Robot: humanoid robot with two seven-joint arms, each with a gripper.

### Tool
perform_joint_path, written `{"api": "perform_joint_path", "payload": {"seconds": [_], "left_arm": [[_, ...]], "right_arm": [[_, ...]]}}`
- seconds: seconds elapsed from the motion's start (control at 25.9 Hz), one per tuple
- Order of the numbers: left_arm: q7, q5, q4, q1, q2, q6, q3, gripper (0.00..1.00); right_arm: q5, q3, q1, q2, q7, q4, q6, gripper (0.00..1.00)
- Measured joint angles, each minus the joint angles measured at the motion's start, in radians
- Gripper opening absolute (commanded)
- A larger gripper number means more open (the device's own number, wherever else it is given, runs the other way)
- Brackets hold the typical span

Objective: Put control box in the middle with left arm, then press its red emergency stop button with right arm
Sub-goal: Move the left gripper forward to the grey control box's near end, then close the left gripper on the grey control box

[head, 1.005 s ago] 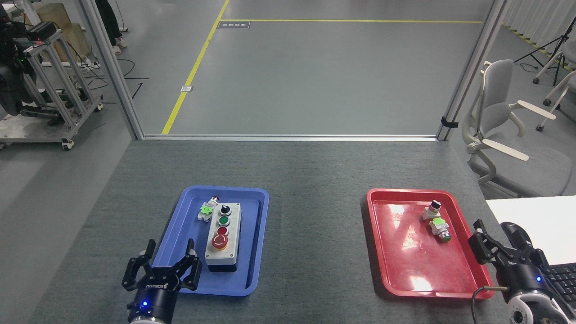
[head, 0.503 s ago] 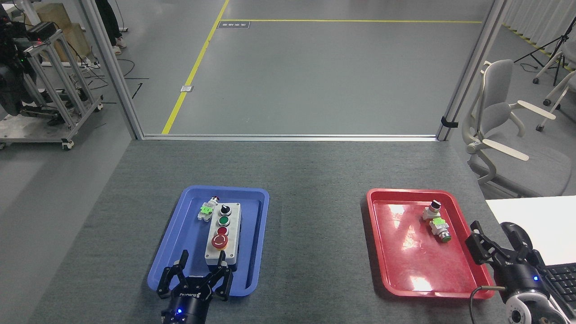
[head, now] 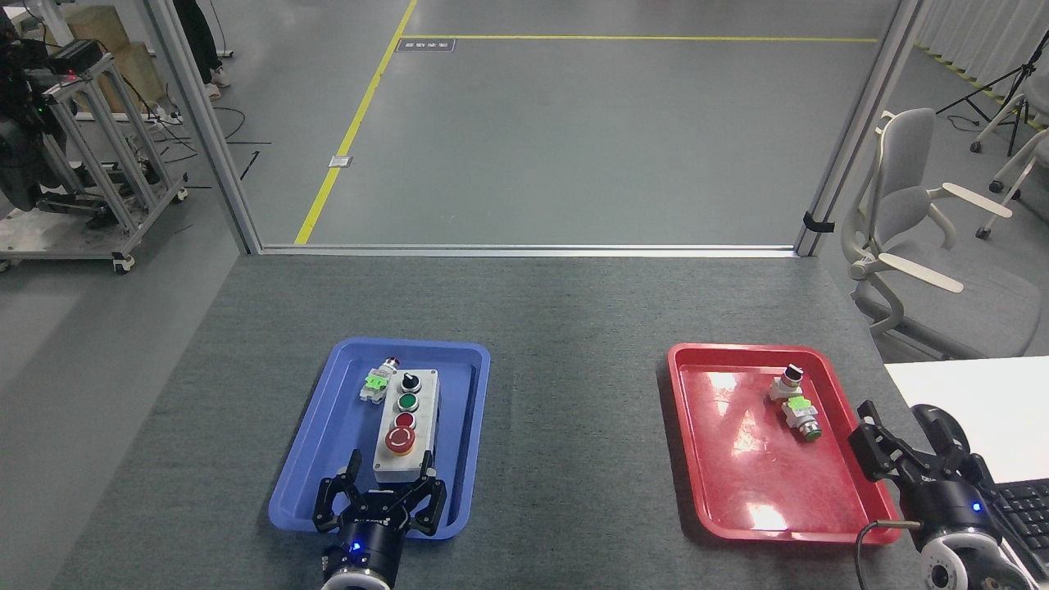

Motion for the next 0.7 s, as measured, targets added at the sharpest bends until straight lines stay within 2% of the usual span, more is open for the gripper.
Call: {"api": "perform_joint_path", "payload": {"seconds": [0.7], "left_arm": [[0.060, 0.005, 0.165, -0.085, -0.005, 0.004, 0.000, 0.97]], "right_arm": [[0.000, -0.001, -0.002, -0.002, 0.000, 0.000, 0.000, 1.00]]}}
